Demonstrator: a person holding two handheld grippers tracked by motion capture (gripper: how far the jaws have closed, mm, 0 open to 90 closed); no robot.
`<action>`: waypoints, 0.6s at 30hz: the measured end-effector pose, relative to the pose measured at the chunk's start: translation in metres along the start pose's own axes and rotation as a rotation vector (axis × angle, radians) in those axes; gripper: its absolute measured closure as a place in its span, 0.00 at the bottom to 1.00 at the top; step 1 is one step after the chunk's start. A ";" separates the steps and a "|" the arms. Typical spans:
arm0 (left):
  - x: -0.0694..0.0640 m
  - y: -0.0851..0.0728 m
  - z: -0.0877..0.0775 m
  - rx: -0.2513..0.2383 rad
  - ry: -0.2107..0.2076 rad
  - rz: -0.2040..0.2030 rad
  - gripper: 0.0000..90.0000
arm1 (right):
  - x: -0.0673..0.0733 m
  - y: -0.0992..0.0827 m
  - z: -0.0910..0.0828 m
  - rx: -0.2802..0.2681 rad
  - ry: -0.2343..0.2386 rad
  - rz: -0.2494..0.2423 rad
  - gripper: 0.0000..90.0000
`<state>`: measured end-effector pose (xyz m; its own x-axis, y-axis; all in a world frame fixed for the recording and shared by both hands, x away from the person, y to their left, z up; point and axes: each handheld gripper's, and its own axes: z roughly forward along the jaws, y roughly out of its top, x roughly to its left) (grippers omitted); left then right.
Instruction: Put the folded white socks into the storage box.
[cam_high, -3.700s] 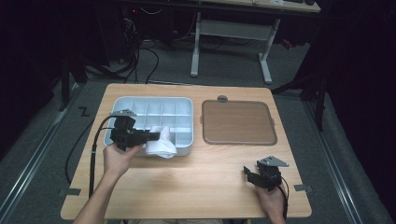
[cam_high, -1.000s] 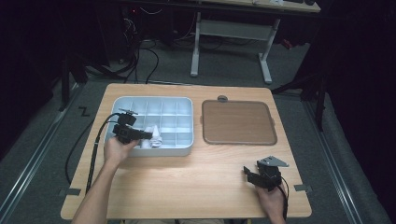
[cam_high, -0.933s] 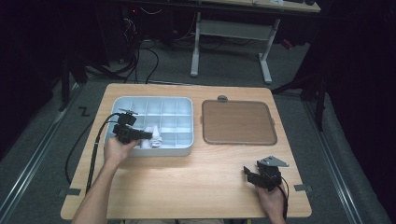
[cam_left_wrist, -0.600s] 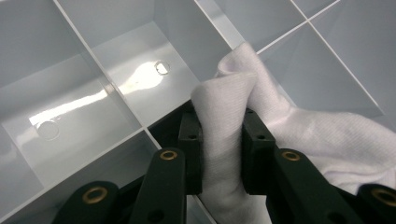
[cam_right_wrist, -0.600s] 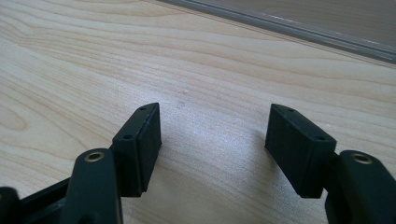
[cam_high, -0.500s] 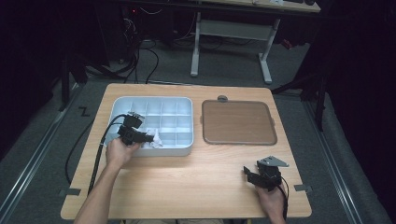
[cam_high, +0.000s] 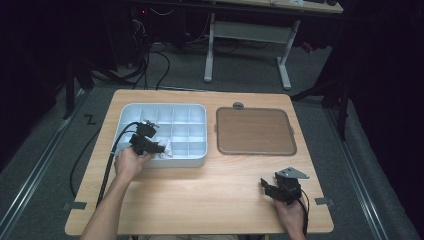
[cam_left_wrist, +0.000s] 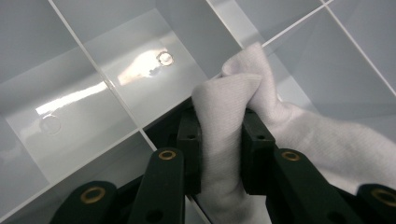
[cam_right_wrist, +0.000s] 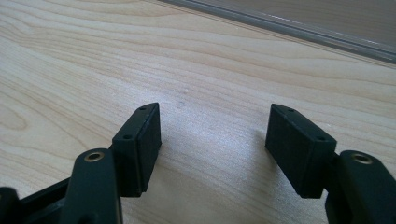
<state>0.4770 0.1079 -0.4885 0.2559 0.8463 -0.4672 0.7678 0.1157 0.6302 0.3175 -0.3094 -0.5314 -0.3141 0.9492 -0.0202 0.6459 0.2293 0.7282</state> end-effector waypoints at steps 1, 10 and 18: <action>0.001 0.000 0.000 -0.002 -0.006 -0.007 0.81 | 0.000 0.000 0.000 0.000 0.000 0.000 0.40; 0.001 0.000 -0.003 -0.043 -0.014 -0.051 0.77 | 0.000 0.000 0.000 0.000 0.000 0.000 0.40; 0.000 0.002 -0.008 -0.077 -0.024 -0.084 0.71 | 0.000 0.000 0.000 0.000 0.002 0.000 0.40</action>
<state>0.4739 0.1125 -0.4819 0.2077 0.8194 -0.5343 0.7398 0.2257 0.6338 0.3175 -0.3095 -0.5314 -0.3154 0.9488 -0.0186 0.6459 0.2290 0.7282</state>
